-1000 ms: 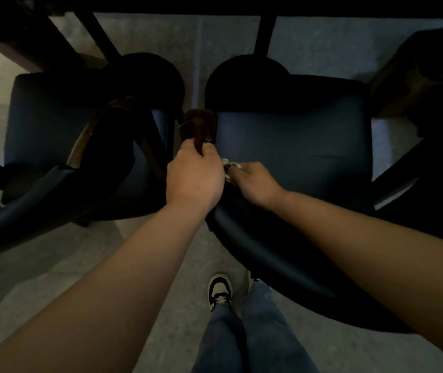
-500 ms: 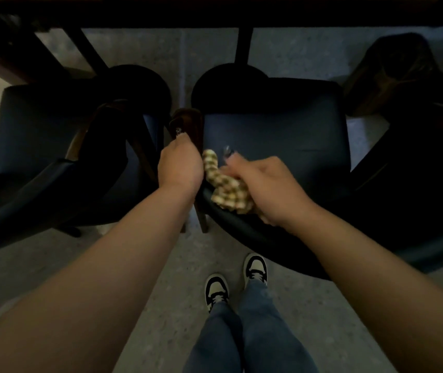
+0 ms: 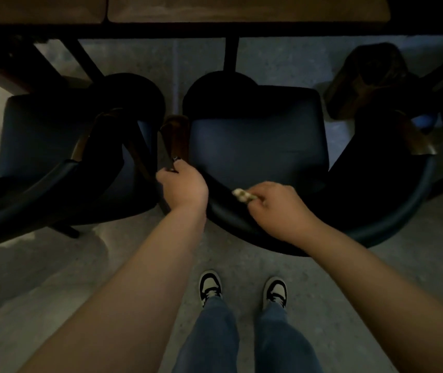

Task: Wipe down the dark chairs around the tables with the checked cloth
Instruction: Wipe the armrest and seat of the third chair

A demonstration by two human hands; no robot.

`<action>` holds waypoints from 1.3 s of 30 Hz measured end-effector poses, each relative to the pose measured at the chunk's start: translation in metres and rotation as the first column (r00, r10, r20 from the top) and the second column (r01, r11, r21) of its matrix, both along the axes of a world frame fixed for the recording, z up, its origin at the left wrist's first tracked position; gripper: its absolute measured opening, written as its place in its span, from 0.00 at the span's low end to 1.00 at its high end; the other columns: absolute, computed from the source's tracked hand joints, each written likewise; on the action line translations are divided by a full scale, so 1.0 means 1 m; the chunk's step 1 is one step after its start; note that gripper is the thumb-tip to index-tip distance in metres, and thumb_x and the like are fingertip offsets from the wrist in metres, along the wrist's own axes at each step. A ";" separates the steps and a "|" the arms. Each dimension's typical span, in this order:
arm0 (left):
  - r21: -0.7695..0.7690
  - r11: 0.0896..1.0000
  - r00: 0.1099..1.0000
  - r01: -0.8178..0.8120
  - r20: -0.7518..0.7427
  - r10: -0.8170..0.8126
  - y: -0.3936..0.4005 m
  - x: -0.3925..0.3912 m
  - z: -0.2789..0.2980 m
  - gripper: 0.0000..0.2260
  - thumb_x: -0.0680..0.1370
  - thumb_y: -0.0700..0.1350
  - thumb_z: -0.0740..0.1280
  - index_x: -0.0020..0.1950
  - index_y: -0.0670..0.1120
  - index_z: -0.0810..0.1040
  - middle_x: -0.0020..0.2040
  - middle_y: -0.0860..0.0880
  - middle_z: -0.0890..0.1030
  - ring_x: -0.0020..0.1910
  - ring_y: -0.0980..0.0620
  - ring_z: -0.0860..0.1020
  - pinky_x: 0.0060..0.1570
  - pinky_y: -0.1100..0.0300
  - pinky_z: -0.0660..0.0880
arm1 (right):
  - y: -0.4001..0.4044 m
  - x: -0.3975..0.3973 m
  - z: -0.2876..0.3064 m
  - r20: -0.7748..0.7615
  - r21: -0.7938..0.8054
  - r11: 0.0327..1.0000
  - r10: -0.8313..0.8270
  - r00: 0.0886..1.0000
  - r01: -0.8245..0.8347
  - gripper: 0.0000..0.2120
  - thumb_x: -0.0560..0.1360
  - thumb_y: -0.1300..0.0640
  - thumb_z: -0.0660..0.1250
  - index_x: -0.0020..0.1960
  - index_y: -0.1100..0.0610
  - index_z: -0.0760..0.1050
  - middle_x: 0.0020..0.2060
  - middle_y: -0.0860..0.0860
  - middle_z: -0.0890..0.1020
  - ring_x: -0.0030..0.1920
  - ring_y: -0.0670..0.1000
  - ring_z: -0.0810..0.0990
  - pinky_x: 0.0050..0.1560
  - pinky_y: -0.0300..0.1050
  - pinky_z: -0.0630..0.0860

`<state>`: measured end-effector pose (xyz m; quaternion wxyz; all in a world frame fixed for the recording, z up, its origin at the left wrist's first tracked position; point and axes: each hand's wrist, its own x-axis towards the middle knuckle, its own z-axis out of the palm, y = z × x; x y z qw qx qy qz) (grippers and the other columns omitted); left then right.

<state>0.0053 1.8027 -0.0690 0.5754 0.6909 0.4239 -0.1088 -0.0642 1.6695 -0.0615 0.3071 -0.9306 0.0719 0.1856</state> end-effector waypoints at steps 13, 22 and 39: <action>0.386 0.916 0.994 0.112 -0.049 -0.100 -0.011 0.004 -0.007 0.16 0.84 0.49 0.52 0.66 0.43 0.70 0.63 0.41 0.76 0.61 0.41 0.75 0.47 0.58 0.64 | -0.017 -0.001 0.002 -0.057 0.077 0.979 0.196 0.979 -0.191 0.12 0.75 0.62 0.57 0.51 0.59 0.79 0.51 0.58 0.81 0.51 0.60 0.78 0.50 0.45 0.74; 0.515 0.832 0.977 0.206 -0.057 -0.207 -0.011 0.004 -0.010 0.18 0.83 0.48 0.53 0.69 0.41 0.67 0.70 0.39 0.68 0.65 0.39 0.71 0.59 0.51 0.69 | 0.028 0.019 0.003 -0.032 0.124 0.988 0.098 0.995 -0.093 0.13 0.78 0.61 0.54 0.53 0.61 0.77 0.54 0.61 0.79 0.53 0.63 0.76 0.47 0.48 0.71; 0.728 0.417 0.762 0.543 -0.219 -0.610 -0.009 0.000 -0.014 0.33 0.78 0.49 0.60 0.79 0.39 0.52 0.79 0.38 0.46 0.78 0.41 0.44 0.74 0.38 0.45 | -0.214 0.010 0.016 -0.477 -0.489 0.664 0.340 0.811 -0.566 0.18 0.81 0.58 0.52 0.67 0.54 0.74 0.68 0.56 0.71 0.72 0.57 0.62 0.73 0.56 0.51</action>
